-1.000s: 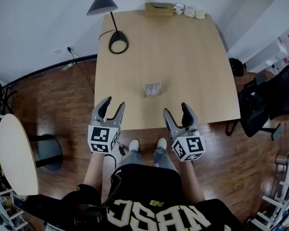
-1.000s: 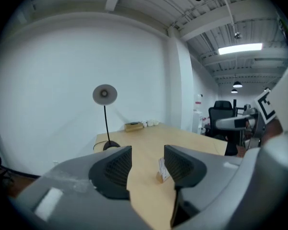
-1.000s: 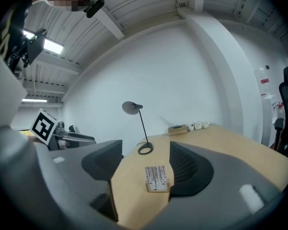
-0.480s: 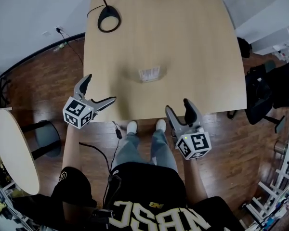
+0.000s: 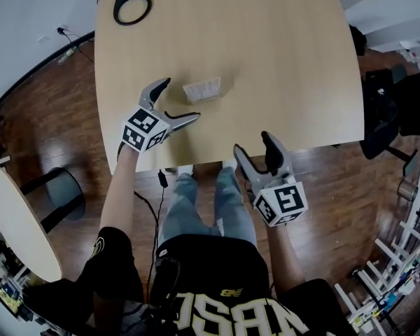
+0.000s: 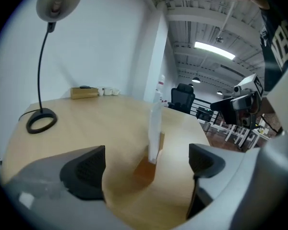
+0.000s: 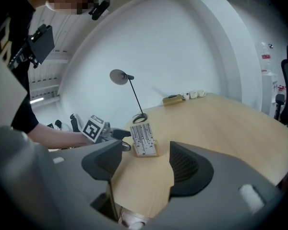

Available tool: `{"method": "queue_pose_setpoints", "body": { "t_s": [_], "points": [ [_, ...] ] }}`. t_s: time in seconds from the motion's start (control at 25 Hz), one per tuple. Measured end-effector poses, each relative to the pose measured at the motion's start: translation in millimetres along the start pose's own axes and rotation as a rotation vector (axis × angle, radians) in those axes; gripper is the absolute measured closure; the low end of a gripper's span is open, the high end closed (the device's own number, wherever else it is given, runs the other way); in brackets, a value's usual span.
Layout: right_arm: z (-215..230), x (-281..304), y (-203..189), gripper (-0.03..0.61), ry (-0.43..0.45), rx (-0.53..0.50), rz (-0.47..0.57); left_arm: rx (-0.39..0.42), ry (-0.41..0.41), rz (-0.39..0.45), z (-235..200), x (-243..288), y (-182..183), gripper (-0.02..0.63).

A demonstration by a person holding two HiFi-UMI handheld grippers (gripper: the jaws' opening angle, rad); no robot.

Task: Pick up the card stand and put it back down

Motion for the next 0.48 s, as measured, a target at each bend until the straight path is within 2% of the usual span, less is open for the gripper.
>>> {"method": "queue_pose_setpoints", "body": {
  "t_s": [0.04, 0.2, 0.28, 0.48],
  "points": [
    [2.3, -2.8, -0.4, 0.270, -0.013, 0.005, 0.005, 0.008, -0.019, 0.000, 4.2, 11.7, 1.5, 0.050],
    [9.6, -7.9, -0.2, 0.272, -0.021, 0.039, 0.024, 0.047, -0.052, -0.022, 14.8, 47.0, 4.3, 0.152],
    [12.6, -3.3, -0.1, 0.272, -0.017, 0.043, 0.030, 0.066, -0.055, -0.051, 14.3, 58.5, 2.0, 0.160],
    [14.3, -0.9, 4.9, 0.272, -0.011, 0.023, 0.042, 0.148, -0.087, -0.135, 19.2, 77.5, -5.2, 0.334]
  ]
}}
Point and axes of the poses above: the fingertips, and each gripper's own axes: x forward along the fingers, z to its right, y out of its top, the point moved 5 cm from there along -x, backward along the fingers, and after that the axes turned 1 degree about -y, right-handed, at the moved point
